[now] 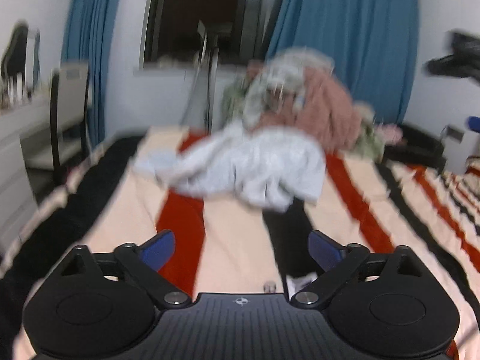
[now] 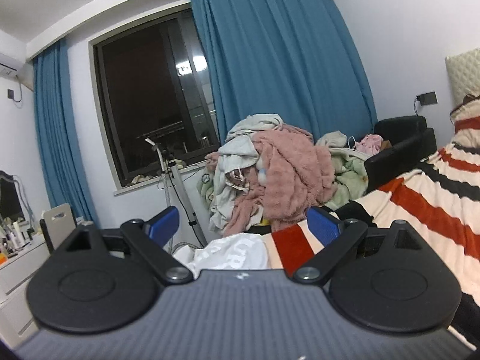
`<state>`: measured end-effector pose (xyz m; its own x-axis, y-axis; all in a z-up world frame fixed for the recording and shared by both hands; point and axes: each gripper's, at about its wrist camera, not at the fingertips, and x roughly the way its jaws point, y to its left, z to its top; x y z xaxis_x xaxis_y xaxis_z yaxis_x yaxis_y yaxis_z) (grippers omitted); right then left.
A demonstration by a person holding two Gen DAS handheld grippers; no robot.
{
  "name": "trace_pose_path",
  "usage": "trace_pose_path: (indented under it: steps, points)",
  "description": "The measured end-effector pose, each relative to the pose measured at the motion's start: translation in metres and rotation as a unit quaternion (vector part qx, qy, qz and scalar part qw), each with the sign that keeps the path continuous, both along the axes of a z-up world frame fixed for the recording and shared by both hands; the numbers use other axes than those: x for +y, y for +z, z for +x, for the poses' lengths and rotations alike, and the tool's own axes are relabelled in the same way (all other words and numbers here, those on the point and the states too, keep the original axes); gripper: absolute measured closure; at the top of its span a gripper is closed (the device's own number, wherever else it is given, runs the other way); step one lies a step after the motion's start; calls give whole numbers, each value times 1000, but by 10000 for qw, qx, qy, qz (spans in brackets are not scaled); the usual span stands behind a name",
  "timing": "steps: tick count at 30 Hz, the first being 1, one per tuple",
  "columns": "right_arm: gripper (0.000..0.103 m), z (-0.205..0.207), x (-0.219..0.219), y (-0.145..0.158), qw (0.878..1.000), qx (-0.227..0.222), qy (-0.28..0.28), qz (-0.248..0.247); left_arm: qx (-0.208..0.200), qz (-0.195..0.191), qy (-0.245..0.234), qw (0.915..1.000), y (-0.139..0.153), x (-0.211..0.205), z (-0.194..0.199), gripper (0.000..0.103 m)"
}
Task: Fold clothes
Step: 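Reach both grippers toward the crumpled white T-shirt on the bed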
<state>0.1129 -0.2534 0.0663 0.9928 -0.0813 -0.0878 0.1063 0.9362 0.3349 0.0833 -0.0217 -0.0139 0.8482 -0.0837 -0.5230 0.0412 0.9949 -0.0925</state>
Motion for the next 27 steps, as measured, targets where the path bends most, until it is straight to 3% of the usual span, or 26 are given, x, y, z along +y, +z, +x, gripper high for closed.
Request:
trace_pose_path:
  steps: [3,6,9,11,14,19,22,23,24,27]
  points:
    - [9,5,-12,-19,9997,88,16,239,371,-89,-31,9993,-19,-12,31,12]
    - [10,11,-17,-36,9996,247,-36,145,193,286,-222,9992,-38,-32,59,16]
    - [9,18,-20,-53,9983,500,-251,-185,223,152,-454,9986,-64,-46,91,28]
    - [9,21,-30,-67,9978,589,-270,-157,384,3,-435,9983,-79,-53,115,31]
    - [9,36,-49,-87,9960,865,-234,57,232,152,-360,9990,-97,-65,154,33]
    - [10,66,-50,-118,9889,1268,-566,-529,134,411,-415,9982,-114,-76,214,38]
    - [9,80,-47,-131,9896,1357,-261,-401,227,399,-209,9987,-114,-74,237,59]
    - [9,85,-46,-135,9896,1386,-159,-358,198,513,-230,9982,-111,-73,238,83]
    - [9,90,-46,-139,9894,1415,-56,-315,157,623,-252,9976,-109,-72,238,90]
    - [9,83,-39,-136,9921,1198,68,-358,-292,614,-368,9970,-86,-53,216,93]
